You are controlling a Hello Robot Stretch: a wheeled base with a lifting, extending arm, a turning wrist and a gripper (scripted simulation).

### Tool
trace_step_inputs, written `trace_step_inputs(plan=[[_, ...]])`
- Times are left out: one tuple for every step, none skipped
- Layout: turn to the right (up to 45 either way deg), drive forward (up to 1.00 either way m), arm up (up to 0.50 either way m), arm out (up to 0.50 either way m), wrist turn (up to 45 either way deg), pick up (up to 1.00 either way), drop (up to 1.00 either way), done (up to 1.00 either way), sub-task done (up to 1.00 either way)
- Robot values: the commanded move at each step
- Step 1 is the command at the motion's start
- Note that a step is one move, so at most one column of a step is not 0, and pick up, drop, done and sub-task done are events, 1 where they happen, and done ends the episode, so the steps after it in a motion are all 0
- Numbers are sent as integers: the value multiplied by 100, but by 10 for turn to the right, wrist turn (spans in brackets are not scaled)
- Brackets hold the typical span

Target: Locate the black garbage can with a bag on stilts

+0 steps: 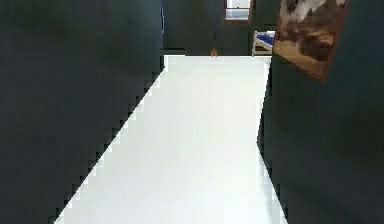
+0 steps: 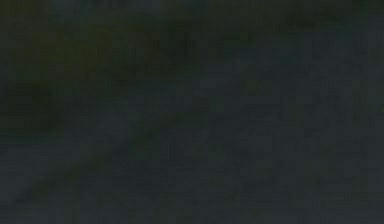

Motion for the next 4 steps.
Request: trace_step_inputs(plan=[[0, 100, 0, 0, 0, 0, 0, 0, 0], [0, 100, 0, 0, 0, 0, 0, 0, 0], [60, 0, 0, 0, 0, 0, 0, 0, 0], [0, 25, 0, 0, 0, 0, 0, 0, 0]])
